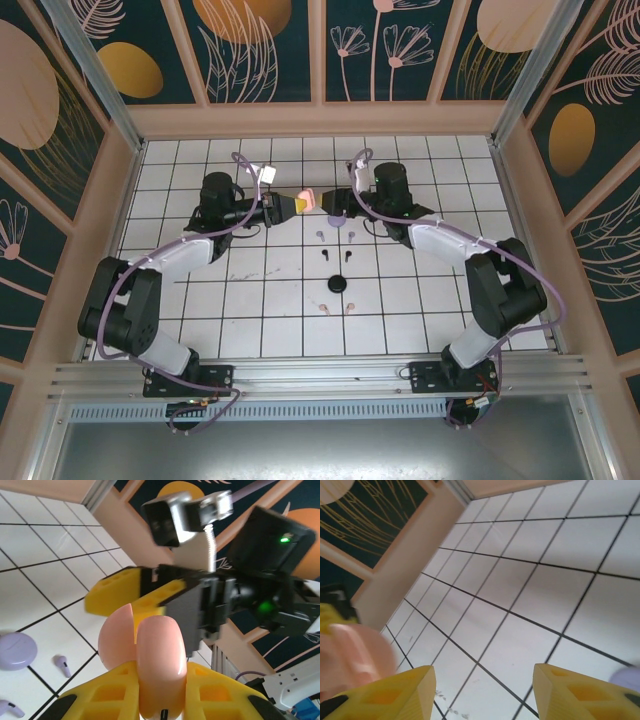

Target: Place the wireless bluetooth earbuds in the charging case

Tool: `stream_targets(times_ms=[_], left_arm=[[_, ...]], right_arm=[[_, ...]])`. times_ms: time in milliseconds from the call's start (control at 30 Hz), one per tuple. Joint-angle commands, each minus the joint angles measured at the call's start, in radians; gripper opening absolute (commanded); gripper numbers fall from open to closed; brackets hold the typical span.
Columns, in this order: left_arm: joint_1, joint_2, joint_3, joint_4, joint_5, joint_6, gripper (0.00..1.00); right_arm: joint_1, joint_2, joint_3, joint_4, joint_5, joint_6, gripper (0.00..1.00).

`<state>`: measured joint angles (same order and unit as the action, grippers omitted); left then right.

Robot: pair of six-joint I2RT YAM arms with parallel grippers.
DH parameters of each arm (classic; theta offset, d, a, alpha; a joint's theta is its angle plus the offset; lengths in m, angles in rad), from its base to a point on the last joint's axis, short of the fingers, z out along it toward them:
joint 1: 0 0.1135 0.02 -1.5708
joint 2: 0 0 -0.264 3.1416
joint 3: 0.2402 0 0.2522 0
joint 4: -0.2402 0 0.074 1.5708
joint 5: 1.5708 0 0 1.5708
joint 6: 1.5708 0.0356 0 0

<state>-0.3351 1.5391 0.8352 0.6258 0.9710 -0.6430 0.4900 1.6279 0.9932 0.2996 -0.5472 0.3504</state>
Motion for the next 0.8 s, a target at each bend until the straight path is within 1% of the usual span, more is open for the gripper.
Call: stream_targets(times_ms=[0,100,200,367,767], left_arm=[[-0.005,-0.025,-0.002,0.028,0.035,0.016,0.0],[-0.004,-0.022,-0.005,0.032,0.036,0.014,0.0],[-0.005,-0.02,-0.005,0.04,0.046,0.009,0.0],[-0.015,-0.016,-0.008,0.086,0.069,-0.026,0.0],[-0.038,0.001,-0.002,0.153,0.078,-0.081,0.0]], right_arm=[[-0.001,-0.037,-0.04,0.032,-0.002,0.016,0.55],[-0.002,-0.103,-0.075,0.026,-0.037,0.014,0.55],[-0.002,-0.151,-0.094,0.043,-0.117,0.022,0.55],[-0.002,-0.167,-0.099,0.101,-0.209,0.057,0.53],[-0.005,-0.158,-0.077,0.134,-0.216,0.081,0.47]])
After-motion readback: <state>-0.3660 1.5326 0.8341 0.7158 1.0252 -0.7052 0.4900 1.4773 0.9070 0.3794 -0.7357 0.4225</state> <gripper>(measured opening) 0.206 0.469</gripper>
